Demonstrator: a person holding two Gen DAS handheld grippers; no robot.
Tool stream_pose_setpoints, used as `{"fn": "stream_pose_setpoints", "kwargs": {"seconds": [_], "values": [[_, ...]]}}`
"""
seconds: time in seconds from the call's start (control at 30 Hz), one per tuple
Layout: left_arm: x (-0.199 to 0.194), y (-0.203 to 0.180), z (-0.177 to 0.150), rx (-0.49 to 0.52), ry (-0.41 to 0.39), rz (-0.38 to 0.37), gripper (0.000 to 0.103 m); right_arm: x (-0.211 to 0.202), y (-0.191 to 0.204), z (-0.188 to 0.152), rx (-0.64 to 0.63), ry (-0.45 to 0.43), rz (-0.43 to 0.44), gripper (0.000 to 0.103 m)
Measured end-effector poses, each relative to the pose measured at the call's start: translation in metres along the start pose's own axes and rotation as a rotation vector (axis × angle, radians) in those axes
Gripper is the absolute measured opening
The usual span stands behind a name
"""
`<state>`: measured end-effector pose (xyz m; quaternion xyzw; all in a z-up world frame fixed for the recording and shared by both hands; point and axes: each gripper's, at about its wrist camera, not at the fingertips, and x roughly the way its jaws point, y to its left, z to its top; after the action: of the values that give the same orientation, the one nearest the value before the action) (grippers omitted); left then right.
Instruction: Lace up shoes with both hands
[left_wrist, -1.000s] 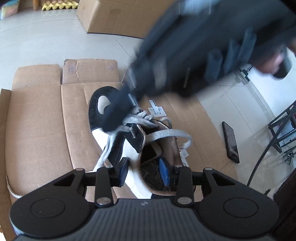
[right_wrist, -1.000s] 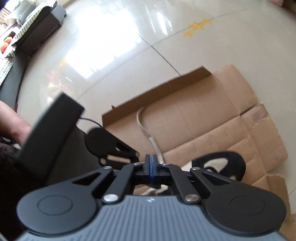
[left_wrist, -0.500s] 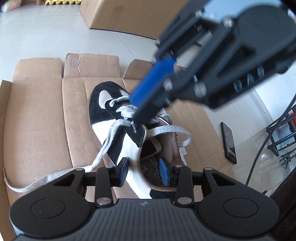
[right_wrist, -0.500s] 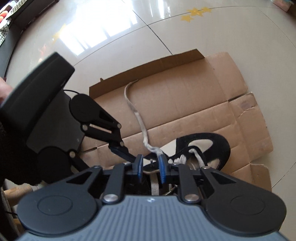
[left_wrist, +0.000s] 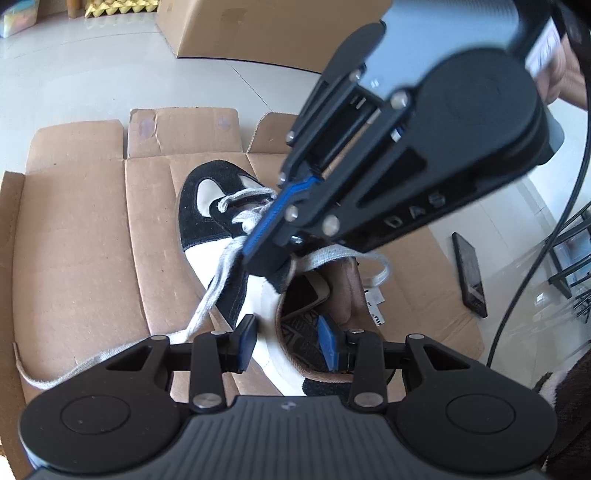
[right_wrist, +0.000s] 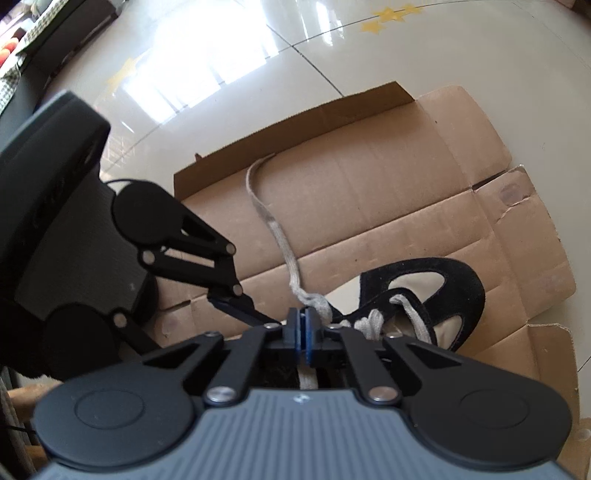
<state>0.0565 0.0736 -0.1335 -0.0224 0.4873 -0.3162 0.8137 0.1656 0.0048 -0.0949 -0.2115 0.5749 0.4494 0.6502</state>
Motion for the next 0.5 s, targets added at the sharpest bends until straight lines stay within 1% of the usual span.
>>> {"fn": "stream_pose_setpoints", "kwargs": {"seconds": [0.07,0.3,0.33,0.37,0.4,0.43,0.5], "values": [[0.0,-0.003,0.0,0.019,0.002,0.01,0.037,-0.001,-0.002,0.002,0.034,-0.007,0.01,0.003],[-0.001,-0.004,-0.002,0.035,0.016,0.02,0.038,-0.01,0.003,0.003,0.065,-0.035,0.045,0.003],[0.0,-0.004,-0.002,0.035,0.017,0.019,0.038,-0.011,0.003,0.003,0.069,-0.04,0.052,0.001],[0.0,-0.004,-0.001,0.032,0.018,0.016,0.037,-0.014,0.002,0.004,0.083,-0.053,0.077,0.0],[0.001,-0.003,-0.001,0.029,0.021,0.013,0.037,-0.019,0.001,0.008,0.11,-0.084,0.132,0.0],[0.001,-0.003,-0.001,0.03,0.021,0.013,0.037,-0.023,0.002,0.012,0.113,-0.103,0.15,0.0],[0.001,-0.004,0.0,0.032,0.022,0.014,0.037,-0.031,0.006,0.024,0.054,-0.132,0.101,0.0]]}}
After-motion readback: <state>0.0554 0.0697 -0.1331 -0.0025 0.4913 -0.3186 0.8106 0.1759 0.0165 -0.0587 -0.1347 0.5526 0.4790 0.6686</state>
